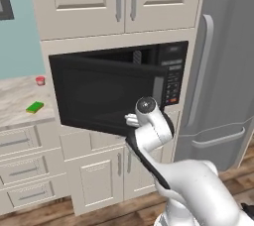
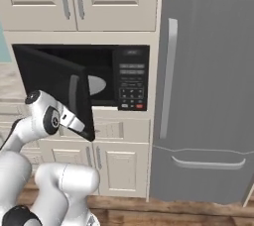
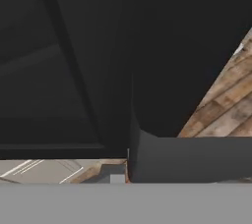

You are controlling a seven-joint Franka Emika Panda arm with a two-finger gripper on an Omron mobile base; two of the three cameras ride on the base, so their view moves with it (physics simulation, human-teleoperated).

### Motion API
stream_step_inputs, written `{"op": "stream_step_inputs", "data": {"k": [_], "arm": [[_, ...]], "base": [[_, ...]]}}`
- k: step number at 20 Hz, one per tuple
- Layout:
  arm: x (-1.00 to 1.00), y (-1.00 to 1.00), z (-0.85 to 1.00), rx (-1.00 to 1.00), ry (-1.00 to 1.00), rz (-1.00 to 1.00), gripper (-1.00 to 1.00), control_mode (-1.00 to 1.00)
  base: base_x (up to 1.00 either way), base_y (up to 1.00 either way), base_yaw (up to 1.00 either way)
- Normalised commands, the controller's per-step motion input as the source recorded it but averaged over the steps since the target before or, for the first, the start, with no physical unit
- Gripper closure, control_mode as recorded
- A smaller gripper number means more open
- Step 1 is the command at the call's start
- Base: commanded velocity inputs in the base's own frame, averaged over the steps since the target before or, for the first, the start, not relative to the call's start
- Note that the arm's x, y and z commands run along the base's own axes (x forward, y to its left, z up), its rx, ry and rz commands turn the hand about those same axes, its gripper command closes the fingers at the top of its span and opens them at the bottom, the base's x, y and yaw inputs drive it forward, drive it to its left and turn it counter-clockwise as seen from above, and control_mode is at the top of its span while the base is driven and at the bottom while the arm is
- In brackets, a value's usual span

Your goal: Place the sponge inside the microwave to prepare for sanitizing.

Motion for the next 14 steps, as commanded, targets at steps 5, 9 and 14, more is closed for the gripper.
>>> {"op": "stream_step_inputs", "data": {"k": [5, 9, 14], "arm": [[-0.37, 0.77, 0.06, 0.04, 0.17, -0.10, 1.00, -1.00], [-0.46, 0.84, 0.04, 0.08, 0.16, -0.06, 1.00, -1.00], [-0.44, 0.85, 0.00, 0.07, 0.11, -0.07, 1.00, -1.00]], "base": [[0.00, 0.00, 0.00], [0.00, 0.00, 0.00], [0.00, 0.00, 0.00]]}}
